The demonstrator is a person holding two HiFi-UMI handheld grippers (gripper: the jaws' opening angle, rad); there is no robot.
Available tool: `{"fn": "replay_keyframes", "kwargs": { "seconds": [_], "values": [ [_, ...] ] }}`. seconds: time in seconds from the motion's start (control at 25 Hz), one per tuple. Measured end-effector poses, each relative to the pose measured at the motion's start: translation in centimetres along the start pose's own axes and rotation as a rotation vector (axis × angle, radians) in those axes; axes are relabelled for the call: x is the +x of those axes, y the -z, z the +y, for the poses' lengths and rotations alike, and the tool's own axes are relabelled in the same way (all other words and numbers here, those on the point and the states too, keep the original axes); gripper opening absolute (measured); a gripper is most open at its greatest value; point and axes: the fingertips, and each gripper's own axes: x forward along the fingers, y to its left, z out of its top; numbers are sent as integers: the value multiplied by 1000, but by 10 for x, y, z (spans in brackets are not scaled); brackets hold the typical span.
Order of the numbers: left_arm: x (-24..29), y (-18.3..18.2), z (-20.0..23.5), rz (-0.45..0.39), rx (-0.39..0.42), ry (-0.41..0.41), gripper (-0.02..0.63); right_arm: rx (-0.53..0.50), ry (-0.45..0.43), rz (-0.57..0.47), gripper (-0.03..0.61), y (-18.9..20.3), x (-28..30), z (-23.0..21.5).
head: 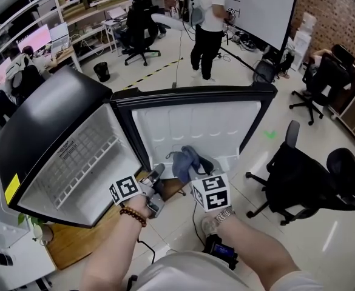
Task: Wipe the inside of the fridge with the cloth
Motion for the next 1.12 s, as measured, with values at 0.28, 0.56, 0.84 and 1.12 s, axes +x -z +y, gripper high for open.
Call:
{"fn": "replay_keyframes", "kwargs": {
  "seconds": [0.28, 0.56, 0.84, 1.12],
  "values": [
    [0, -1, 1, -4, 0, 3, 37, 16, 50, -5, 120, 5, -13, -25],
    [0, 0, 0, -6, 0, 3, 37, 32, 105, -6, 118, 9, -27, -52],
    [-1, 0, 1, -7, 0, 3, 37, 46, 161, -3, 119, 14, -41, -77],
    [-2, 0, 0, -22, -15, 14, 35, 55, 222, 15, 120, 24, -59, -106]
  ]
}}
